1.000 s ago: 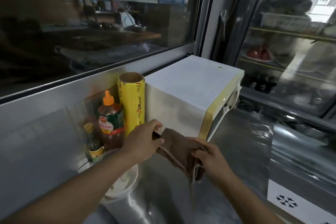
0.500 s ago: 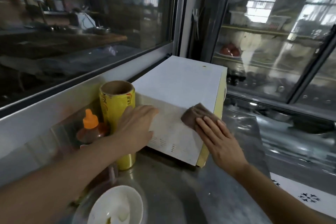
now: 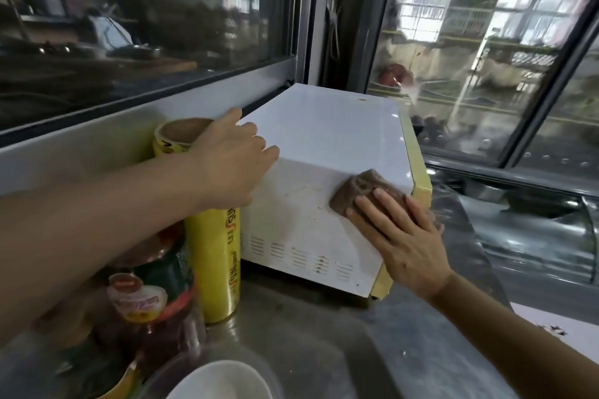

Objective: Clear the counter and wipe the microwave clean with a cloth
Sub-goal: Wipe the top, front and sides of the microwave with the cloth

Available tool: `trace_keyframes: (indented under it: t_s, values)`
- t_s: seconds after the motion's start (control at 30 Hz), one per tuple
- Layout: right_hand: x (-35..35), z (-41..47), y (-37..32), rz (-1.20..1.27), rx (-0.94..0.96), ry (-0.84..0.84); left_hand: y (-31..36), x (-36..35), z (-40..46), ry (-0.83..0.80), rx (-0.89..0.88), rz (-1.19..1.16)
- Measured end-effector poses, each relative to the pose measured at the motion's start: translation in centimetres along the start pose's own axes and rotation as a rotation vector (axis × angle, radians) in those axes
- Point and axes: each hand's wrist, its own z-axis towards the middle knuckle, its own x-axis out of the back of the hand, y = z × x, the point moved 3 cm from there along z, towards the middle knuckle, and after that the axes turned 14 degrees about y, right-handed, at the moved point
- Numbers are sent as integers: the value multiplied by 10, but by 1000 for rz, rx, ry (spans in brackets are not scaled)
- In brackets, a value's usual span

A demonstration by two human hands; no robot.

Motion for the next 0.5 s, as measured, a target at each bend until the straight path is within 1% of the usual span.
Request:
trace_keyframes:
  t_s: [0.03, 0.1, 0.17, 0.2, 0.27, 0.3, 0.4, 0.43, 0.47, 0.5]
  values:
    - [-3, -5, -6, 2, 41, -30, 1, -1, 0, -1, -5, 24]
    - [-7, -19, -18, 15, 187, -113, 0, -2, 2, -16, -5, 40]
    - [-5, -30, -27, 37, 334, -180, -2, -2, 2, -57, -11, 14]
    - [-2, -30, -28, 36, 368, -183, -4, 0, 2, -83, -13, -15]
    - [3, -19, -24, 44, 337, -155, -9, 4, 3, -128, -16, -73]
    - [5, -8, -20, 58, 275, -142, -11, 7, 3, -141, -22, -90]
    - [0, 40, -13, 71, 3, -78, -14, 9, 3, -147, -28, -97]
    - [-4, 53, -17, 78, -39, -68, -14, 8, 2, -144, -22, -97]
    - [-9, 60, -27, 86, -28, -79, -14, 6, 2, -136, -16, -94]
    - [-15, 60, -41, 102, 36, -112, -14, 4, 1, -128, -13, -89]
